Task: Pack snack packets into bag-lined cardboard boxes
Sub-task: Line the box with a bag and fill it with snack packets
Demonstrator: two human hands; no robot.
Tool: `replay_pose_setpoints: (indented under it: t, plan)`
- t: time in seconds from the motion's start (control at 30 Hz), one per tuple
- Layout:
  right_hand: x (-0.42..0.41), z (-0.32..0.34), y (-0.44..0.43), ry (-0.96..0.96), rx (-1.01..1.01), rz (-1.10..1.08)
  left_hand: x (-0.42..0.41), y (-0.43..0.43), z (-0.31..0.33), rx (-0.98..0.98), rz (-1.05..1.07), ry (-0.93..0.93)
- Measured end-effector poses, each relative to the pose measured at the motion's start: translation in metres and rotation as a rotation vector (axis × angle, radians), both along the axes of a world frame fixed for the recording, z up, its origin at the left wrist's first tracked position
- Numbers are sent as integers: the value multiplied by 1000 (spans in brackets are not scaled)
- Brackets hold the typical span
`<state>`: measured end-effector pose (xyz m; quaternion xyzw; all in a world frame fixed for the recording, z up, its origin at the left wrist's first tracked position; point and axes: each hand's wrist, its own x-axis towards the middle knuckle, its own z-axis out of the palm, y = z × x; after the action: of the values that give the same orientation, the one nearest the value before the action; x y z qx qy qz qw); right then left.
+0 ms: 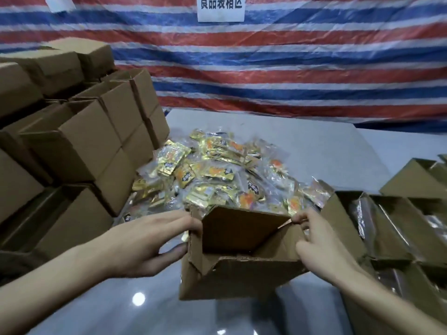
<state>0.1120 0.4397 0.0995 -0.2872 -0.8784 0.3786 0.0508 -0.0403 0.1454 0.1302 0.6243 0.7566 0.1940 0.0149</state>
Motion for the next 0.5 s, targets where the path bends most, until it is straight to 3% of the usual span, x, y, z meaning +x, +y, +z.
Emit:
replay_pose_setpoints:
  t: [0.13,0.33,0.43,0.5]
  plan:
    - [18,-17,-11,-126,8,39,13,-3,-45,-37,76,-248]
    - [32,-52,-24,-275,-95,8,49,-14,-129,127,388,-760]
    - [33,-69,-30,-223,-131,-2,61,-18,-167,144,472,-982]
    - [32,-76,-32,-161,-160,-15,61,-19,-188,95,462,-983]
